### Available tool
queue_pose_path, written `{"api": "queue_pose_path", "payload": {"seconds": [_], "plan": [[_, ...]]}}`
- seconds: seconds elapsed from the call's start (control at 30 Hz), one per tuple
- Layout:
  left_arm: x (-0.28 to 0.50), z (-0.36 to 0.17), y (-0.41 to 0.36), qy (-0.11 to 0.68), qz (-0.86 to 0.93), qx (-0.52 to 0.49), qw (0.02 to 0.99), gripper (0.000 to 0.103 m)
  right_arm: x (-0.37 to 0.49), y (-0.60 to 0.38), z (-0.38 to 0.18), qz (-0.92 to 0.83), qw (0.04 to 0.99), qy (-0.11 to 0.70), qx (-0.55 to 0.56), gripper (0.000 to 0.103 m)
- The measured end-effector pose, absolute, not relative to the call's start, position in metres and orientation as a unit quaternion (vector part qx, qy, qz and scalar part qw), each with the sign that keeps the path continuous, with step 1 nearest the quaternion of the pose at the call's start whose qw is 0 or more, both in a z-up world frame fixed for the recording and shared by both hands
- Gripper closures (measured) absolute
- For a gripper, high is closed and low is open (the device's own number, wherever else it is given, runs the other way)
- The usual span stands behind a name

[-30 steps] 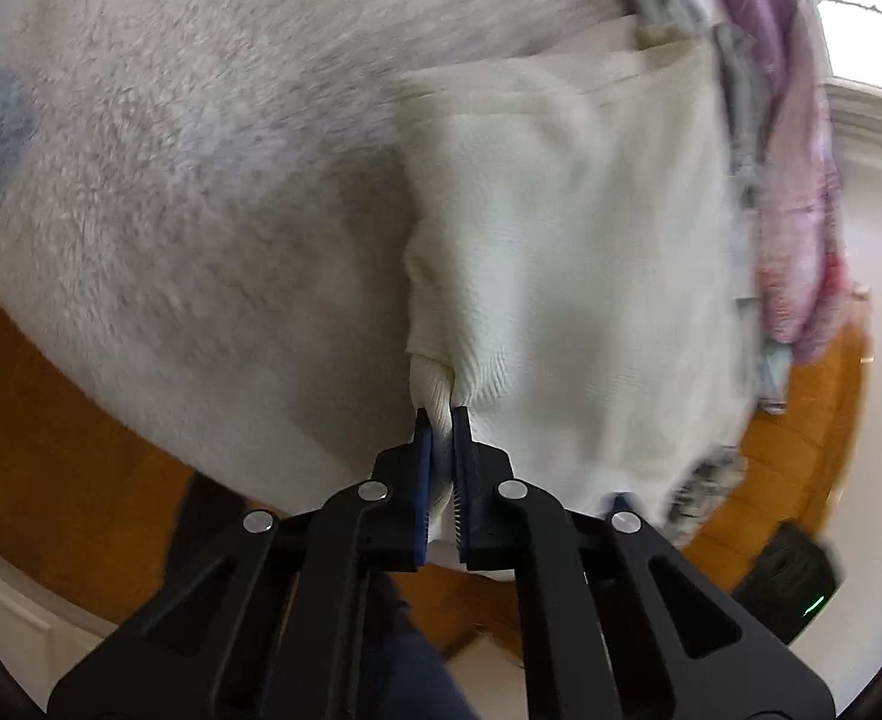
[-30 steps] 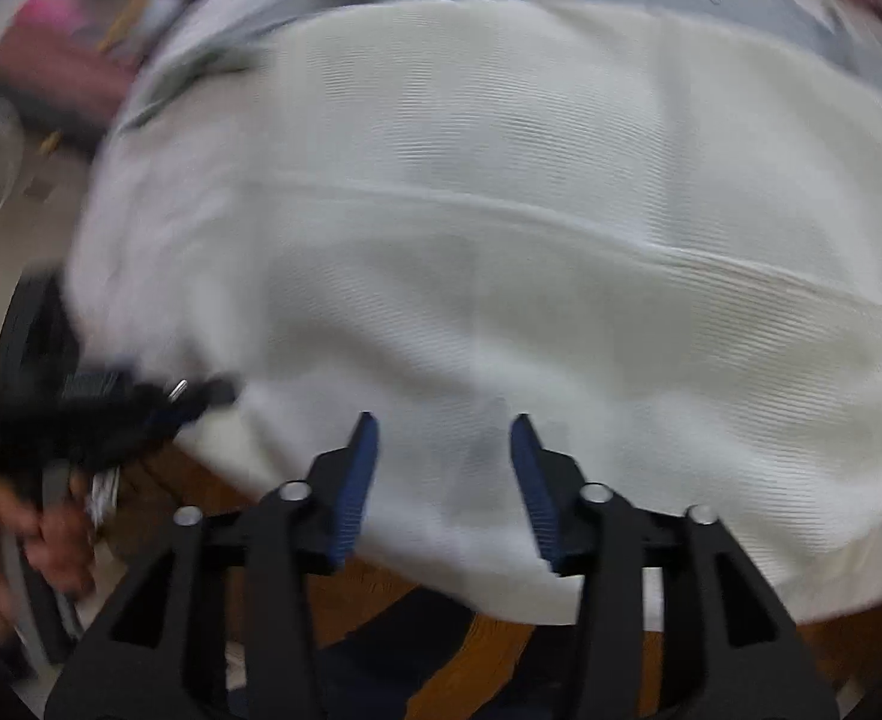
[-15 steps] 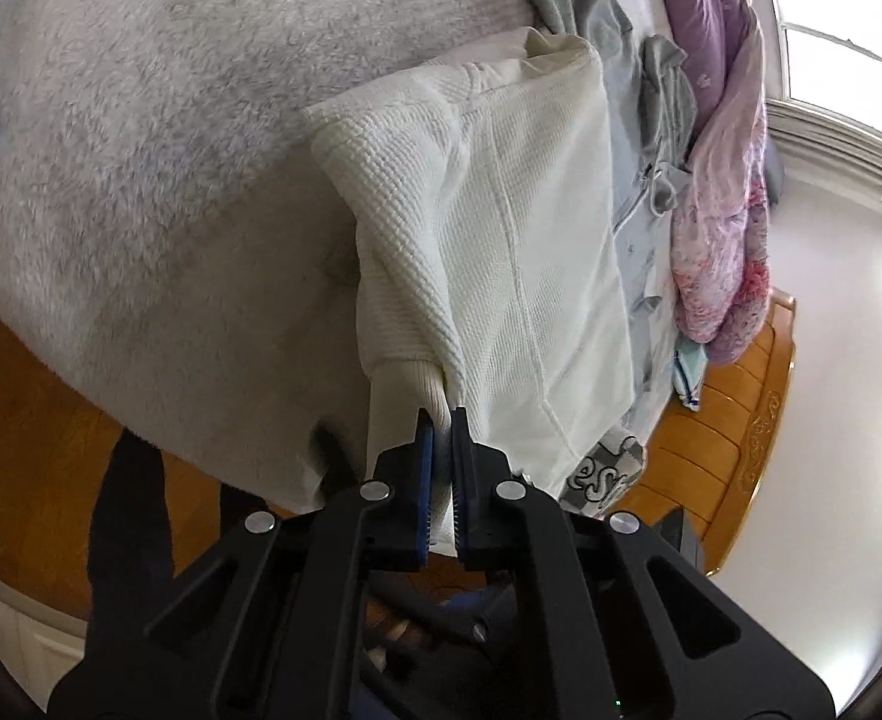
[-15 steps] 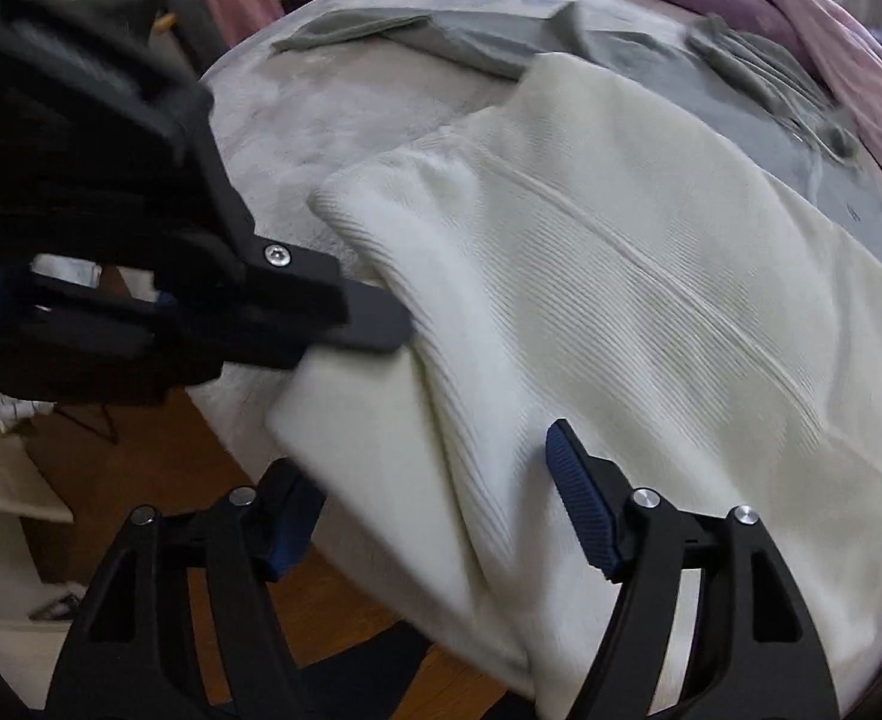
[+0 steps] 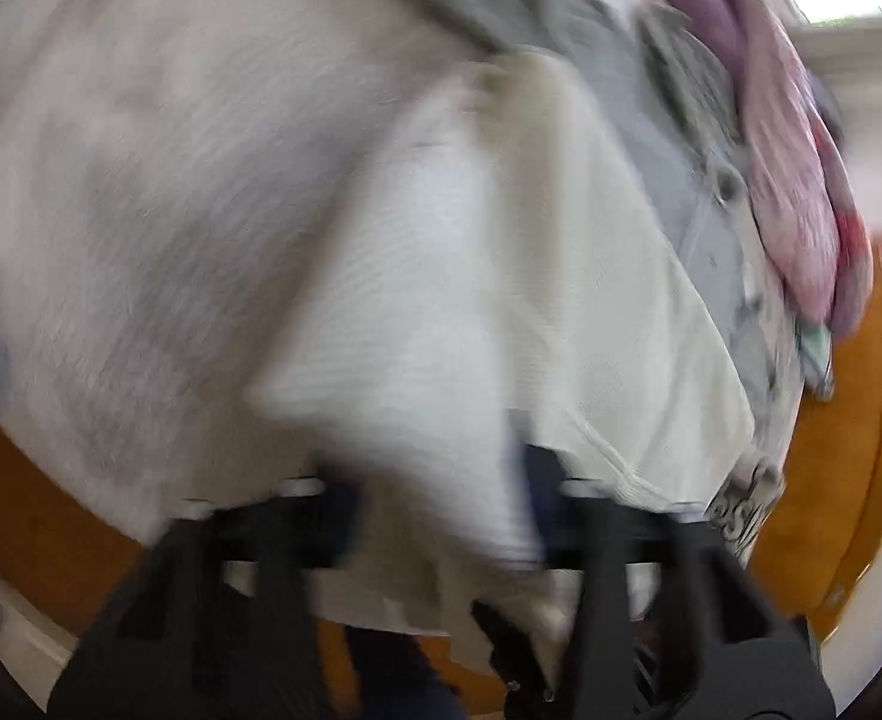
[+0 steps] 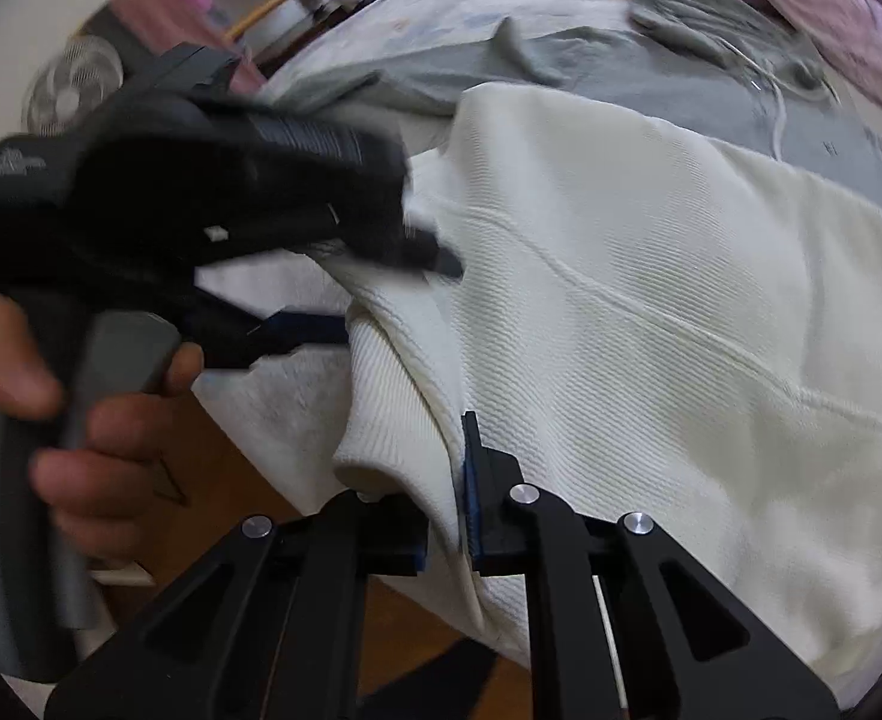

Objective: Fold large clothes

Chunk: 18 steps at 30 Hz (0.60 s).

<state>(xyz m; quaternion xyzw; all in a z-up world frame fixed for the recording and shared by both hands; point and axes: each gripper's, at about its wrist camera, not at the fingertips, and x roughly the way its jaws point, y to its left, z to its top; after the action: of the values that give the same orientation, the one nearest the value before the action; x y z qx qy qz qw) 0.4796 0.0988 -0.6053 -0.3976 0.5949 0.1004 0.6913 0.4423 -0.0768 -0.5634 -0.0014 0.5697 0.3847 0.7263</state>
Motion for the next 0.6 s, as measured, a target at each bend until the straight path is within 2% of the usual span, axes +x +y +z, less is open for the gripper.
{"api": "queue_pose_path", "payload": {"seconds": [0.07,0.2,0.33,0.5,0.6], "plan": [[0.493,-0.585,0.077,0.592,0.094,-0.357,0.716,0.089,0.453,-0.099,-0.558,0.373,0.722,0.579,0.059,0.095],[0.521,-0.532,0.007,0.578,0.056,-0.245,0.776,0.091,0.472,-0.154,-0.539,0.339,0.723,0.579,0.162,0.094],[0.542,-0.499,-0.079,0.564,-0.010,-0.174,0.807,0.091,0.479,-0.224,-0.521,0.291,0.735,0.569,0.228,0.095],[0.546,-0.495,-0.189,0.566,-0.097,-0.110,0.811,0.091,0.475,-0.323,-0.524,0.210,0.739,0.567,0.298,0.095],[0.551,-0.516,-0.249,0.588,-0.137,-0.092,0.792,0.091,0.465,-0.370,-0.541,0.165,0.726,0.572,0.345,0.095]]}}
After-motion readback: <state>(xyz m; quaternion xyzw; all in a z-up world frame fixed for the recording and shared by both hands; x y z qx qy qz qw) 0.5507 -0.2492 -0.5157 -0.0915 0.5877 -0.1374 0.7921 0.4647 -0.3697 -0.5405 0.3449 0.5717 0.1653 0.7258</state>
